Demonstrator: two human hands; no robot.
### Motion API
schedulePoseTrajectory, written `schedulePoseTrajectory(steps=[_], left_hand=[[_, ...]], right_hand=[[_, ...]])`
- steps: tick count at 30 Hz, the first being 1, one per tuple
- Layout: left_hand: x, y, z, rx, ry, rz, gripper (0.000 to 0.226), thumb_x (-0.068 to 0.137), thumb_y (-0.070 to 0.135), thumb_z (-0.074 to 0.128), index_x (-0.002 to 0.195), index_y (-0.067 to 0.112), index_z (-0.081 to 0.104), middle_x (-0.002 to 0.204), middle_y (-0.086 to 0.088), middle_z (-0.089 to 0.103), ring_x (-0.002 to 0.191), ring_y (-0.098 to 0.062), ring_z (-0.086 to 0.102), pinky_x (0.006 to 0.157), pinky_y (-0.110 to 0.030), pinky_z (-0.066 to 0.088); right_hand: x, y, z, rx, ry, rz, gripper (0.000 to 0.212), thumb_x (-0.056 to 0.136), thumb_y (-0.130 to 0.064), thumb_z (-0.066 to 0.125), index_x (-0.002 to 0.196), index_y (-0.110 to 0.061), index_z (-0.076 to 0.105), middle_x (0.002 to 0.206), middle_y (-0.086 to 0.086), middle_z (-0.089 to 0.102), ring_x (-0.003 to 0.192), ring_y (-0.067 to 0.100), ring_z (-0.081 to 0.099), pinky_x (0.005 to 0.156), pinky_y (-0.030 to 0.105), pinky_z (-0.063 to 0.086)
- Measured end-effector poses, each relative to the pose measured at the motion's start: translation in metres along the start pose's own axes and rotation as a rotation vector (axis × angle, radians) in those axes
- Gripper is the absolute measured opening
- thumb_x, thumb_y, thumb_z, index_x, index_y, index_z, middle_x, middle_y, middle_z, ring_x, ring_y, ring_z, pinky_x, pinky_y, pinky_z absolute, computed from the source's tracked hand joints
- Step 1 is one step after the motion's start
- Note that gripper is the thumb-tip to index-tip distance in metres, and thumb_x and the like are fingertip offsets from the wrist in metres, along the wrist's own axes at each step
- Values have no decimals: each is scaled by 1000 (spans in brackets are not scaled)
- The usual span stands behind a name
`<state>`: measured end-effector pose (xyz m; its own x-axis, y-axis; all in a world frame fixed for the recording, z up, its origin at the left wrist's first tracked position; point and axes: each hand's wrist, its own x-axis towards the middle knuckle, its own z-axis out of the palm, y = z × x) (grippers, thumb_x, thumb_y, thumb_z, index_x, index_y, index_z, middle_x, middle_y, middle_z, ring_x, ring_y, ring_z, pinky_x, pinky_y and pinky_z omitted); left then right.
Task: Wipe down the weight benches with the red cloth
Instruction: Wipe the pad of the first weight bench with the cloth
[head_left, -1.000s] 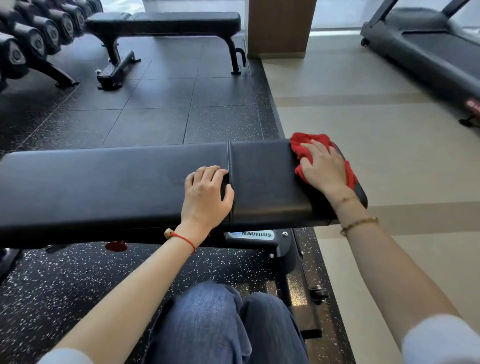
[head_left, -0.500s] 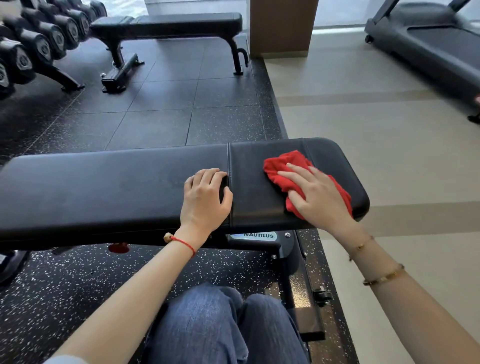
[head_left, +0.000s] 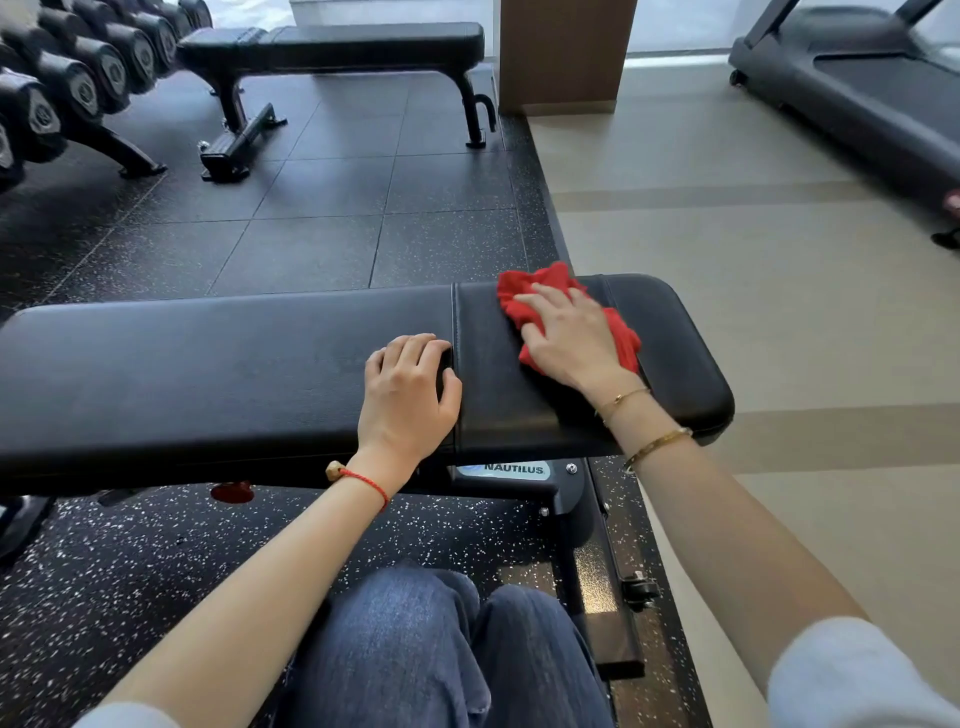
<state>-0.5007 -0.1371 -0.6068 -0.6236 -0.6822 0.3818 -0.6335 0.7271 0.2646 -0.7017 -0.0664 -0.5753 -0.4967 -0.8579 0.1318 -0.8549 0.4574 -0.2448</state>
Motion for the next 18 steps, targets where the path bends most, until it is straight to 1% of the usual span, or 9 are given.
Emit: schedulePoseTrajectory(steps=[4, 6, 8, 11, 14, 16, 18], left_hand=[[-1, 1, -1, -17, 23, -7, 31, 94, 22, 51, 120, 13, 65, 126, -4, 65, 122, -25, 55, 108, -42, 37], [-2, 1, -1, -30, 32, -9, 30, 94, 20, 50, 118, 12, 66, 125, -4, 66, 121, -25, 57, 107, -43, 38], [-3, -1, -1, -42, 33, -2, 30, 93, 20, 49, 117, 12, 66, 124, -4, 66, 121, -25, 57, 108, -43, 38], [-3, -1, -1, -49, 37, 15, 32, 93, 22, 48, 117, 13, 66, 123, -4, 66, 120, -25, 57, 108, -43, 38], [-2, 0, -1, -49, 37, 19, 32, 93, 23, 47, 116, 12, 66, 122, -4, 66, 119, -25, 57, 107, -43, 38], [-3, 0, -2, -47, 38, 15, 32, 93, 24, 47, 115, 13, 66, 121, -4, 66, 119, -25, 57, 106, -42, 38], [-2, 0, -2, -49, 48, 12, 31, 92, 25, 47, 114, 13, 66, 120, -4, 66, 117, -25, 58, 105, -42, 38]], right_hand=[[-34, -32, 8, 42, -33, -162, 47, 93, -36, 48, 140, -35, 49, 153, -10, 40, 136, 26, 37, 118, 38, 20], [-50, -29, 5, 63, -28, -196, 48, 91, -38, 49, 139, -37, 49, 152, -13, 41, 136, 24, 39, 118, 38, 22], [-64, -15, 1, 81, 12, -190, 47, 90, -40, 52, 137, -38, 52, 151, -13, 44, 134, 21, 41, 117, 35, 23], [-68, 11, -4, 75, 62, -112, 47, 91, -40, 54, 138, -37, 53, 151, -11, 44, 136, 21, 42, 118, 35, 23], [-44, 27, -4, 16, 62, 32, 49, 93, -42, 50, 141, -37, 48, 155, -7, 39, 141, 25, 36, 120, 40, 21], [-24, 25, -4, 10, 58, 122, 49, 94, -42, 45, 143, -37, 46, 156, -6, 37, 141, 28, 34, 121, 42, 19], [-8, 14, -1, 30, 48, 171, 48, 95, -42, 42, 142, -37, 46, 157, -7, 35, 140, 31, 33, 120, 41, 18]])
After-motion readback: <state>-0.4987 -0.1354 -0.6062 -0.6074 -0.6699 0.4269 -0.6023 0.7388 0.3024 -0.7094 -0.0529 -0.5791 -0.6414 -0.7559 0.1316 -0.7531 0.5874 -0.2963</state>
